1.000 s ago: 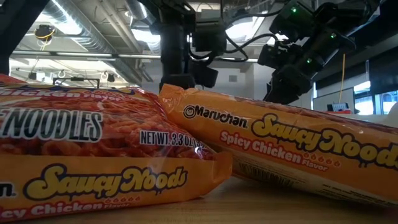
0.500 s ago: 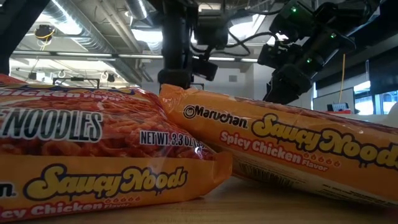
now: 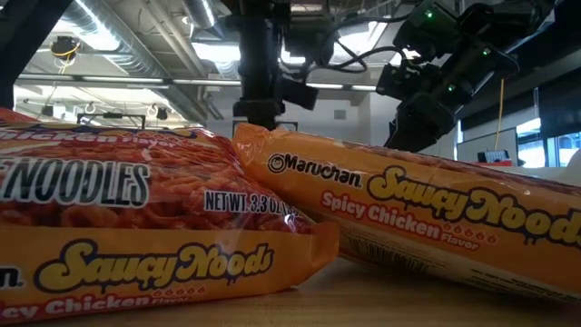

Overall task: Sort Maruchan noodles
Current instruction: Put the top left yellow noodle pack into the center white bin, then put the bottom yellow noodle pack into the center white bin

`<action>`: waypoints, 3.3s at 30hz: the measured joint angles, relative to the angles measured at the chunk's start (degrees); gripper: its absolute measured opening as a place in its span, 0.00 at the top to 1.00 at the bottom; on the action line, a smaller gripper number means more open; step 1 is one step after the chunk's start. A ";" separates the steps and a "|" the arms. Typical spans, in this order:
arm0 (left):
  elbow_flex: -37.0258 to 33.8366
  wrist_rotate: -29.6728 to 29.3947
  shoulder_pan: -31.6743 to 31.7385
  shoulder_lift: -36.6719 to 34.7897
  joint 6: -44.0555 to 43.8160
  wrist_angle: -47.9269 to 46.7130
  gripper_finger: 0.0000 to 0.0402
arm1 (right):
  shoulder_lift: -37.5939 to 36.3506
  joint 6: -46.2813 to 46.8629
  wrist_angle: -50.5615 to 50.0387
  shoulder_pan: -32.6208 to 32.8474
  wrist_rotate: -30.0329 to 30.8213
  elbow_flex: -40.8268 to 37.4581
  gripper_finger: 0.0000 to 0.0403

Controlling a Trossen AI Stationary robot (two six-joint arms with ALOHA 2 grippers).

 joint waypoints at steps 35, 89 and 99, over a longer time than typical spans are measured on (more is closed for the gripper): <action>-34.28 -2.88 -10.18 -48.83 -19.40 13.67 0.47 | 0.01 0.08 5.61 -0.02 1.48 0.07 0.30; -45.37 42.43 -45.36 -41.28 -85.28 13.56 0.47 | 0.01 -4.47 12.99 0.00 -4.07 0.04 0.30; -50.69 45.14 -46.09 -40.38 -85.47 21.70 0.47 | 0.00 -4.44 13.18 0.00 -3.46 0.04 0.30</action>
